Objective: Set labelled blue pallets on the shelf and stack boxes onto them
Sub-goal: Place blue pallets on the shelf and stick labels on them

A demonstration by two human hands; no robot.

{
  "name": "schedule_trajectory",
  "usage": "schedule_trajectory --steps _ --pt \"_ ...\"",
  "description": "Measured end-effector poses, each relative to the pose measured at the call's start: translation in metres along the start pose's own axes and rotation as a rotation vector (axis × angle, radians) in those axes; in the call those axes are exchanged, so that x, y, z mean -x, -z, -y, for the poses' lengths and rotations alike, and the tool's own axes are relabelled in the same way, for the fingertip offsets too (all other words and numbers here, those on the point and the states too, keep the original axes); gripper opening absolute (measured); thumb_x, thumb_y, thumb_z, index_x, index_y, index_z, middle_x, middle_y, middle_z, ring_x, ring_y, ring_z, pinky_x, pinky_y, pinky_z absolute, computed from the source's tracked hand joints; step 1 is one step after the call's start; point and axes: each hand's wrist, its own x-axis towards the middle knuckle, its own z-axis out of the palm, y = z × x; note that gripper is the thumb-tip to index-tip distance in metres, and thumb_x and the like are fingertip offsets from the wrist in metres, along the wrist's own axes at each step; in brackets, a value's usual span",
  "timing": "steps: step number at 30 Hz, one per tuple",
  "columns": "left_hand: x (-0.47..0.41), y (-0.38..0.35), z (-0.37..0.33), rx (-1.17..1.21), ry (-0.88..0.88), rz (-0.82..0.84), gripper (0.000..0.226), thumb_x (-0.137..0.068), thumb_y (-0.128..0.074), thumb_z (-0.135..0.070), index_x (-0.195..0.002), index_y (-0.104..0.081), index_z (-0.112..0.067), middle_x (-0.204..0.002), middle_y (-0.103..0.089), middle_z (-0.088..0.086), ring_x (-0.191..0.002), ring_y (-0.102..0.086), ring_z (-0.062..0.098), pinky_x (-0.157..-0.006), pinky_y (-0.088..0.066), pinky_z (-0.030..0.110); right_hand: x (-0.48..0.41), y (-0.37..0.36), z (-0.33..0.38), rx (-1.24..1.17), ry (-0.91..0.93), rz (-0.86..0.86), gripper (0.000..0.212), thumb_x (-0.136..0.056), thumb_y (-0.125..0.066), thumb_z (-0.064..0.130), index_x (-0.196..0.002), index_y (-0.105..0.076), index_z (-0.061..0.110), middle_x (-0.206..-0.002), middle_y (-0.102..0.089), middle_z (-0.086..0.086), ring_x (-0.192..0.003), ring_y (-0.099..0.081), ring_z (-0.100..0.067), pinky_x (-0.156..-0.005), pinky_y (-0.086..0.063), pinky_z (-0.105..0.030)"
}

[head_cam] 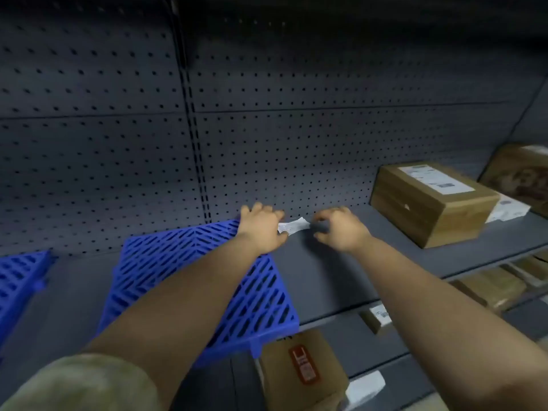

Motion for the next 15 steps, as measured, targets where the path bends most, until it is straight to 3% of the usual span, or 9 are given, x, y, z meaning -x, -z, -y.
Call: schedule_trajectory --steps 6,12,15 --pt "-0.034 -0.021 -0.004 -0.082 0.073 0.075 0.043 -0.091 -0.047 -0.053 -0.118 -0.058 -0.021 -0.117 -0.058 0.005 -0.114 -0.045 0.026 -0.095 -0.033 0.043 -0.053 -0.026 -0.022 -0.035 -0.001 0.086 0.038 -0.089 -0.061 0.031 -0.125 -0.060 0.021 -0.118 -0.062 -0.006 -0.125 -0.036 -0.027 -0.097 -0.042 -0.039" --pt "-0.052 -0.029 -0.015 -0.120 0.229 0.184 0.050 -0.092 -0.043 -0.061 -0.118 -0.059 -0.021 -0.120 -0.058 0.005 -0.116 -0.048 0.027 -0.096 -0.034 0.044 -0.092 -0.050 -0.042 -0.086 0.031 0.114 0.046 -0.083 -0.068 0.048 -0.123 -0.063 0.027 -0.120 -0.060 -0.004 -0.118 -0.037 -0.029 -0.096 -0.038 -0.033" --pt "-0.055 -0.033 -0.020 -0.121 0.329 0.177 0.043 -0.092 -0.045 -0.059 -0.112 -0.062 -0.025 -0.116 -0.060 0.002 -0.113 -0.050 0.025 -0.097 -0.031 0.043 -0.098 -0.061 -0.051 -0.107 0.060 0.093 0.047 -0.080 -0.069 0.051 -0.121 -0.064 0.028 -0.119 -0.056 -0.002 -0.118 -0.038 -0.029 -0.094 -0.037 -0.034"
